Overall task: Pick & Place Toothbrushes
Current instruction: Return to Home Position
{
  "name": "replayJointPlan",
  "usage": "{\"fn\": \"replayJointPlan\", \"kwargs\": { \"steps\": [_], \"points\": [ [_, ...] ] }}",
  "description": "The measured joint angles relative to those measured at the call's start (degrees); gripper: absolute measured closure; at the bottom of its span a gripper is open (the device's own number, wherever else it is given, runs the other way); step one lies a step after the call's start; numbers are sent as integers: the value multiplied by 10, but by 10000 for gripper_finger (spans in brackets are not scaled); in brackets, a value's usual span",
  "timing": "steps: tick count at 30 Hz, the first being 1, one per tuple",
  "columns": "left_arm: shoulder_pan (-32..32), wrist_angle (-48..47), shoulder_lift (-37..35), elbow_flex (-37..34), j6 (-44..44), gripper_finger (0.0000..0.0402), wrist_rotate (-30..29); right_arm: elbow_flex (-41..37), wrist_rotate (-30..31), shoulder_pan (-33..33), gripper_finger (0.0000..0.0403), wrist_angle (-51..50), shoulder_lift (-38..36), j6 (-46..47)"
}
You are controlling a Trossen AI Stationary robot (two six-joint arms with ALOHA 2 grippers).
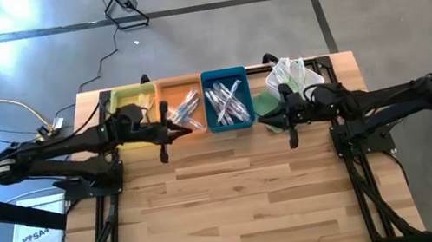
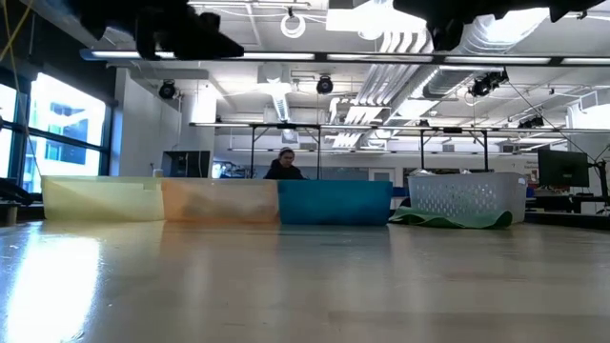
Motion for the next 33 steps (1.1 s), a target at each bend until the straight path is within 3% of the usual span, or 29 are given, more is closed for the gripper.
{"fn": "replayJointPlan", "kwargs": {
  "steps": [8, 18, 33],
  "points": [
    [0, 118, -101, -139, -32, 401, -1, 0, 35, 8, 401, -36, -28, 2],
    [1, 102, -270, -225, -30, 401, -33, 0, 90, 34, 401, -55, -35, 0],
    [1, 24, -459, -292, -44, 401, -116, 0, 90, 35, 401, -90, -61, 2]
  ]
}}
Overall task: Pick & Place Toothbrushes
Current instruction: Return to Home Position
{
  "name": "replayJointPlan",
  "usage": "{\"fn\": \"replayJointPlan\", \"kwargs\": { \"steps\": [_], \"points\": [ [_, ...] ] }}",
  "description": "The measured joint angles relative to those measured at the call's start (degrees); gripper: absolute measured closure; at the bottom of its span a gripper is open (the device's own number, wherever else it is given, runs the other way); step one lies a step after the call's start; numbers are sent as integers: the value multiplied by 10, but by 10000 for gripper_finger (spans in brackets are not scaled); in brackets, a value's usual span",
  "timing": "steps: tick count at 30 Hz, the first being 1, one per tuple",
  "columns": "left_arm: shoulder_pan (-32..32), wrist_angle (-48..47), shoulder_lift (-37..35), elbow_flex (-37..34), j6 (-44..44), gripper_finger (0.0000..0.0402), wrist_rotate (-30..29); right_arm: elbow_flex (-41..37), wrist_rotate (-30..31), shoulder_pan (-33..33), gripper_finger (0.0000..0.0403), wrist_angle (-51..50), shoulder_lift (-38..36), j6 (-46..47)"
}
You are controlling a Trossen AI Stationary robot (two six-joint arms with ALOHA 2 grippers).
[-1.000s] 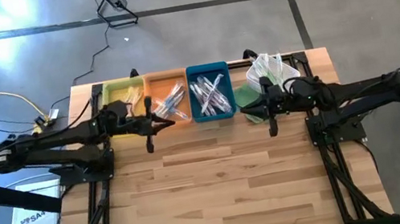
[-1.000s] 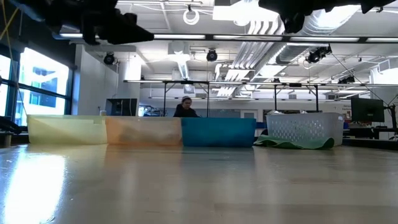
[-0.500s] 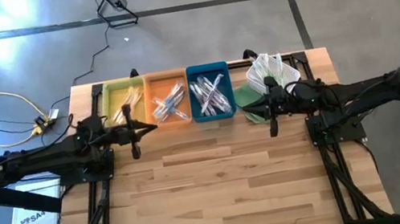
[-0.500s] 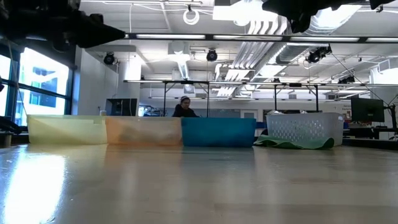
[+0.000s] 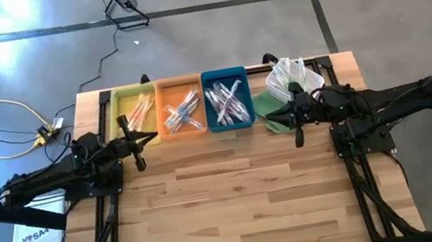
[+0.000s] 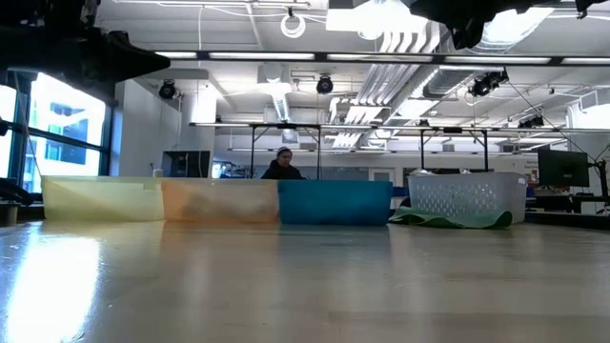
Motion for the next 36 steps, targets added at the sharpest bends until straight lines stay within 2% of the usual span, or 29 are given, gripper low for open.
{"fn": "replayJointPlan", "kwargs": {
  "steps": [10, 17, 21, 29, 36],
  "points": [
    [0, -82, -79, 0, 15, 401, -37, 0, 0, 0, 401, 0, -48, -11],
    [0, -94, -79, 0, 15, 401, -71, 0, 21, 0, 401, -18, -62, -12],
    [0, -84, -79, -18, 15, 401, -78, 0, 44, 0, 401, -56, -74, -11],
    [0, -12, -78, -81, 0, 401, -73, 0, 43, 0, 401, -93, -128, -1],
    [0, -20, -79, -83, 0, 401, -73, 0, 47, 0, 401, -148, -200, -1]
  ]
}}
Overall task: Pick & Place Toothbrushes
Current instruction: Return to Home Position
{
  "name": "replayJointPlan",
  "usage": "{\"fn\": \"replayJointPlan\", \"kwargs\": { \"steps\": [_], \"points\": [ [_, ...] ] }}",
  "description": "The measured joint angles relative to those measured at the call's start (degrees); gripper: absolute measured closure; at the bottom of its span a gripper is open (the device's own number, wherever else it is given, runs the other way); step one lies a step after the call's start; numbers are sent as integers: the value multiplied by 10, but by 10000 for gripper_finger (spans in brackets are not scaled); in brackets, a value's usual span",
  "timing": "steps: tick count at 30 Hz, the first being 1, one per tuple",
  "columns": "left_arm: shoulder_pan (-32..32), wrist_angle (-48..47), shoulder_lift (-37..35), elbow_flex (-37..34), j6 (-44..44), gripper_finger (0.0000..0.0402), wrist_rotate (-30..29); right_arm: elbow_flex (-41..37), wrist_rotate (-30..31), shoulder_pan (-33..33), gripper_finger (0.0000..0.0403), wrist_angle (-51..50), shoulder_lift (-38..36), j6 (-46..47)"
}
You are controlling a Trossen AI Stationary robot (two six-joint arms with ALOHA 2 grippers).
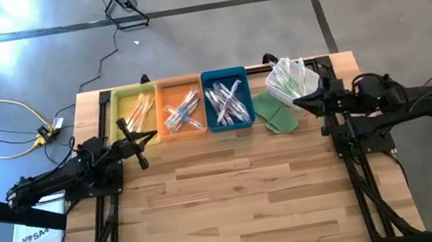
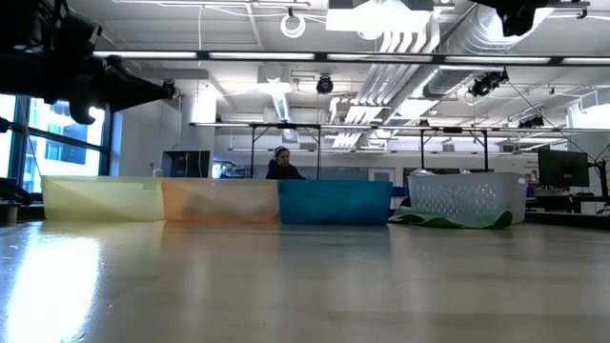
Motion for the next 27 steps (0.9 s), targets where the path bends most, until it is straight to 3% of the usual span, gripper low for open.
{"fn": "replayJointPlan", "kwargs": {
  "steps": [8, 27],
  "points": [
    [0, -8, 0, -1, 0, 401, 1, 0, 46, 0, 401, -50, -61, 14],
    [0, -9, 0, -2, 0, 401, 1, 0, 40, 0, 401, -127, -196, 13]
  ]
}}
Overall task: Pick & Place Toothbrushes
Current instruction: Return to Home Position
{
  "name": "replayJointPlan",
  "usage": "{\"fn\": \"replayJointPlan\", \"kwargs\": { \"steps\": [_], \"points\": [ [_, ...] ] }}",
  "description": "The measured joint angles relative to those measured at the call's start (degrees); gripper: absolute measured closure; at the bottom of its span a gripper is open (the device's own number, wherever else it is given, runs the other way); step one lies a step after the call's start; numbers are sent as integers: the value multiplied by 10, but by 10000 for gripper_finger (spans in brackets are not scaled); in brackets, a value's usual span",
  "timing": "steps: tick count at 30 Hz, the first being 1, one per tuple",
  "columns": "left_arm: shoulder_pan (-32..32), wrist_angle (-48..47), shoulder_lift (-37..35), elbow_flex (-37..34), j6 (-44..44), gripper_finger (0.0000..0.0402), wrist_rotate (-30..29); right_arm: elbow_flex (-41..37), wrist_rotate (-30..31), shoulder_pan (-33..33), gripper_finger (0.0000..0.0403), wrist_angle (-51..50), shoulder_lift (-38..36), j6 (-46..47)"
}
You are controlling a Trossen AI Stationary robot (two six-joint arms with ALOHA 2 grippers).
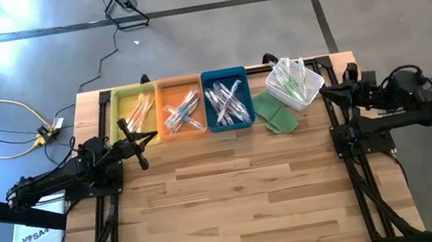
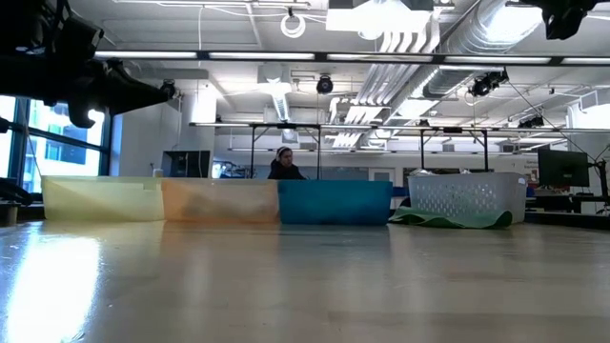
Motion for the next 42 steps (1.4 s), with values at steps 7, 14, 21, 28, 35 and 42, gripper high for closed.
{"fn": "replayJointPlan", "kwargs": {
  "steps": [7, 14, 21, 28, 35, 42],
  "points": [
    [0, 0, 0, 0, 0, 401, 0, 0, 2, 0, 401, -18, -49, 1],
    [0, 0, 0, 0, 0, 401, 2, -21, 2, 0, 401, 21, -50, 12],
    [0, 0, 0, 0, 0, 401, 1, -155, -3, 0, 401, 131, -53, -10],
    [0, -1, 0, 0, 0, 401, 1, -282, -34, 0, 401, 222, -53, -11],
    [0, -1, 0, 0, 1, 401, 1, -344, -39, 0, 401, 292, -54, -30],
    [0, -1, 0, 0, 2, 401, 4, -350, -29, 0, 401, 304, -52, -51]
  ]
}}
